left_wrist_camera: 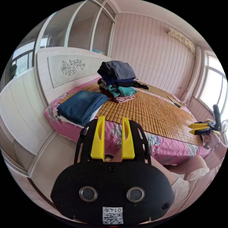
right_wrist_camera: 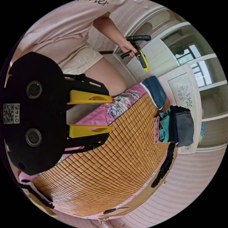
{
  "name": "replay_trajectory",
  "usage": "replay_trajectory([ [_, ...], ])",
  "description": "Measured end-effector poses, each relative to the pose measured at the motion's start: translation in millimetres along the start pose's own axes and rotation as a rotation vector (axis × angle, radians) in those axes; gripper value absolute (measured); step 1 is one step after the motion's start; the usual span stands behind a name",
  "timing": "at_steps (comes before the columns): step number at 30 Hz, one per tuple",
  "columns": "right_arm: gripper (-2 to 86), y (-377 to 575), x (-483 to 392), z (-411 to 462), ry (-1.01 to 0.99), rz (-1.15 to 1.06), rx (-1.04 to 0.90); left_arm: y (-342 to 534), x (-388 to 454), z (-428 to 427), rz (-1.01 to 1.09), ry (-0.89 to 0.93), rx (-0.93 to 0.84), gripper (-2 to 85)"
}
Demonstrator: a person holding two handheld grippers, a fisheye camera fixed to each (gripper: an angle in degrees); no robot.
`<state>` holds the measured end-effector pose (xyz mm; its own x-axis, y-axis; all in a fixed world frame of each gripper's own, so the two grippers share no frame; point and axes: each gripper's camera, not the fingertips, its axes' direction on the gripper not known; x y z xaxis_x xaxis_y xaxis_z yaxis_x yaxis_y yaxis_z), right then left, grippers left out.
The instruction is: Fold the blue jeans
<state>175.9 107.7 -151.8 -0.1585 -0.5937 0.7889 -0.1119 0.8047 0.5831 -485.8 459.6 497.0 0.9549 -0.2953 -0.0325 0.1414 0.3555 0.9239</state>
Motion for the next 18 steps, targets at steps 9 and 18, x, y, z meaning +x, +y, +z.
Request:
replay_trajectory([
  [9, 13.9, -139.2, -86.4, 147.0, -0.128, -0.304, -0.082, -46.7, -110.6, 50.4, -0.211, -0.076, -0.062, 11.1],
  [18, 12.6, -236.2, -186.4, 289.0, -0.037, -0.644, -0.154, -82.1, -158.8, 81.0, -0.337, -0.03, -0.104, 11.3],
])
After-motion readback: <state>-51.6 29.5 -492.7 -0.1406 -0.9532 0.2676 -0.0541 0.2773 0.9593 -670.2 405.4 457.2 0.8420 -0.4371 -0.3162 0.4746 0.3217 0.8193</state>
